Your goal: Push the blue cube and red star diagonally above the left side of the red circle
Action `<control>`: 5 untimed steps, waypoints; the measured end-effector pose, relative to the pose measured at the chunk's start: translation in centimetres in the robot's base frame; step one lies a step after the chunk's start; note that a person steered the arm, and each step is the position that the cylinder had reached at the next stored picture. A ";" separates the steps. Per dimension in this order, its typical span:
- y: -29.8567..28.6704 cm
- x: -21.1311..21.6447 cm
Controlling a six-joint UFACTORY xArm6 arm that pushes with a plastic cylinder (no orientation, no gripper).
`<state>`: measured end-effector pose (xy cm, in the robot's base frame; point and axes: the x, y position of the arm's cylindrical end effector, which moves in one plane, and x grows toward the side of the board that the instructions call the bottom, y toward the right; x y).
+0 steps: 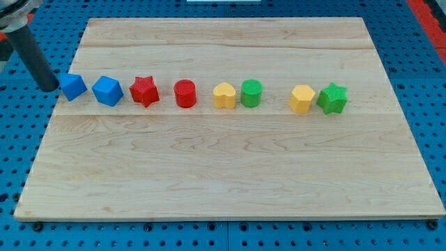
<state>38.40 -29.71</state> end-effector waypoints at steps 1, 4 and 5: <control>8.1 2.4; 14.5 2.7; 21.0 1.2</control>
<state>39.57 -8.69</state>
